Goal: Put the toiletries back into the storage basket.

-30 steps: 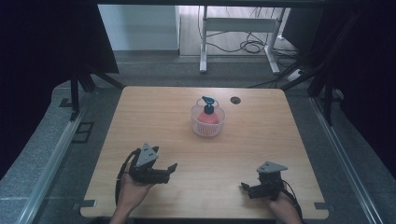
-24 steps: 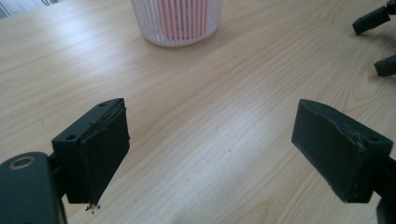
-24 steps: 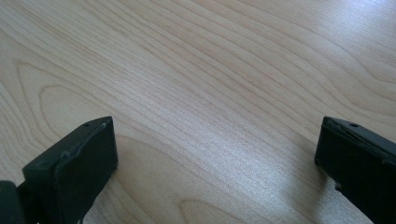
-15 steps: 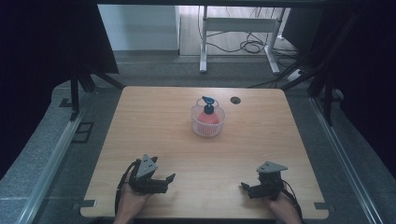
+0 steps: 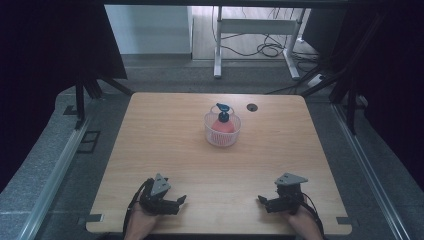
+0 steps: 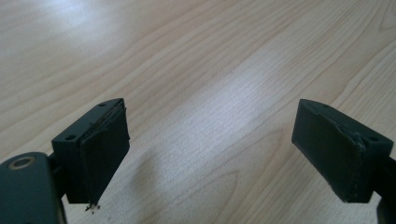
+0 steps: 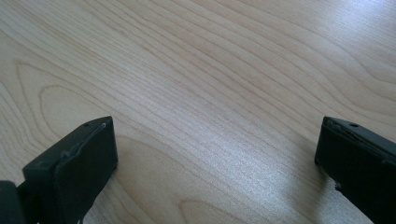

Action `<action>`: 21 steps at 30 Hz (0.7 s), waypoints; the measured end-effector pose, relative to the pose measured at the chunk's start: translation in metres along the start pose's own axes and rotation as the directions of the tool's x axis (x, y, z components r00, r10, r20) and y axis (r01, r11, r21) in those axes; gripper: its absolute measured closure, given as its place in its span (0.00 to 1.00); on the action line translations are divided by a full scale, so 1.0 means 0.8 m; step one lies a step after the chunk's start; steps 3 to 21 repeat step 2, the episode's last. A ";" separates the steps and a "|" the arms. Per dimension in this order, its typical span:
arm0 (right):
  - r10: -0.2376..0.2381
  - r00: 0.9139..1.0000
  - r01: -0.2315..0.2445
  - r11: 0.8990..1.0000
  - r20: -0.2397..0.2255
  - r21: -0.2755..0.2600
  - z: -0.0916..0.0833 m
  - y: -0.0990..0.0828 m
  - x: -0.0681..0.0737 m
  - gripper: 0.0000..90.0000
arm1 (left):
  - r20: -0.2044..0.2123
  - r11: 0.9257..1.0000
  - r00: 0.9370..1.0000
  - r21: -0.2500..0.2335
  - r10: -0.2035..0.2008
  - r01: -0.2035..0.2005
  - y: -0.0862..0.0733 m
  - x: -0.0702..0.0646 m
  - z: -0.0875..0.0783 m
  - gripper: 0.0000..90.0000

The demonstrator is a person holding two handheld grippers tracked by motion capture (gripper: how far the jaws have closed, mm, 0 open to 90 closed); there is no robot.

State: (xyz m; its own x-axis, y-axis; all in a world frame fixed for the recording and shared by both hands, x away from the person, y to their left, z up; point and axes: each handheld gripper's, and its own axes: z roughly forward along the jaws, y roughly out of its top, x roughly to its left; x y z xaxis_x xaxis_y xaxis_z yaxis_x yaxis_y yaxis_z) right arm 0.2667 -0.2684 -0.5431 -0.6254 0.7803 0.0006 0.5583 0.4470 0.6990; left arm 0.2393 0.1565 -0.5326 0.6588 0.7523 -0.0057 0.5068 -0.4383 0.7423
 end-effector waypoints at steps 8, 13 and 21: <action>0.000 1.000 0.000 1.000 0.000 0.000 0.000 0.000 0.000 0.00 | -0.002 1.000 1.000 0.001 -0.001 0.001 0.000 0.001 0.000 0.12; 0.000 1.000 0.000 1.000 0.000 0.000 0.000 0.000 0.000 0.00 | -0.002 1.000 1.000 0.001 -0.001 0.001 0.000 0.001 0.000 0.12; 0.000 1.000 0.000 1.000 0.000 0.000 0.000 0.000 0.000 0.00 | -0.002 1.000 1.000 0.001 -0.001 0.001 0.000 0.001 0.000 0.12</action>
